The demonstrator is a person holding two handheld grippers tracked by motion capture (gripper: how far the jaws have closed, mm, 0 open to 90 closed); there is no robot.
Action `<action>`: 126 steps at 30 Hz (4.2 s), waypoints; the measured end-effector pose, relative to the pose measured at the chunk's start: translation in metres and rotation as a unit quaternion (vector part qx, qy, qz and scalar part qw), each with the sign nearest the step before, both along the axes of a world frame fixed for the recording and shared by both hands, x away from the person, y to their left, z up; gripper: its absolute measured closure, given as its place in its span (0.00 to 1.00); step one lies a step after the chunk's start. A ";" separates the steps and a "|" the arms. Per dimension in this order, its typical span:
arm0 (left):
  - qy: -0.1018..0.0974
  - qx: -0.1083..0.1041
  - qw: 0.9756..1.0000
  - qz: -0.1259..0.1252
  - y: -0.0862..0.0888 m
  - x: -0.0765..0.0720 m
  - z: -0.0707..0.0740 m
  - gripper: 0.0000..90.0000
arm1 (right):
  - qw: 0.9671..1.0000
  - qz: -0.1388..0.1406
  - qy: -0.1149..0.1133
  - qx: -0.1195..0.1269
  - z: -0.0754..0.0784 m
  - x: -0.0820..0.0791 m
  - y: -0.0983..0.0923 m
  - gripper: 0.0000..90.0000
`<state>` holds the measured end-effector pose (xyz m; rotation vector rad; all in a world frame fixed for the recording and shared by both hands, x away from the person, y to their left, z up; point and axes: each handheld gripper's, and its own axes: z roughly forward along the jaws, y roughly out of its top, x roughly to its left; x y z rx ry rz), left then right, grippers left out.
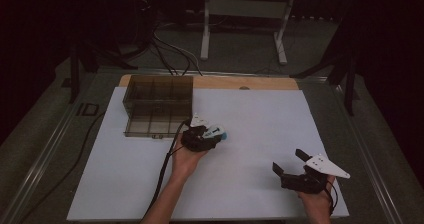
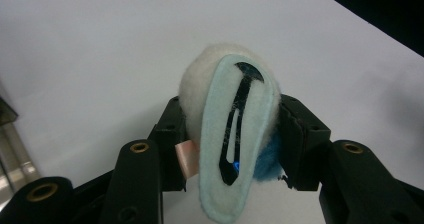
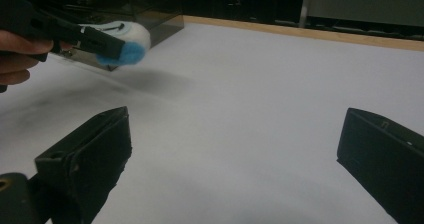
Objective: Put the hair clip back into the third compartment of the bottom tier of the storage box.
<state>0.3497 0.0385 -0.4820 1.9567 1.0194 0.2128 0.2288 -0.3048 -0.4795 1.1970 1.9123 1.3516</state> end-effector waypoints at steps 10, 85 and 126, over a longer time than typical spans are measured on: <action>-0.002 -0.005 1.000 0.006 0.012 0.003 0.005 0.61 | 1.000 0.000 -0.001 0.000 0.000 0.000 0.000 0.01; -0.017 0.012 0.997 0.076 0.089 0.023 0.019 0.61 | 1.000 -0.002 0.001 0.001 0.000 0.000 -0.001 0.01; 0.017 0.064 0.993 0.098 0.102 0.039 0.001 0.57 | 1.000 -0.002 0.001 0.000 0.000 0.000 -0.001 0.01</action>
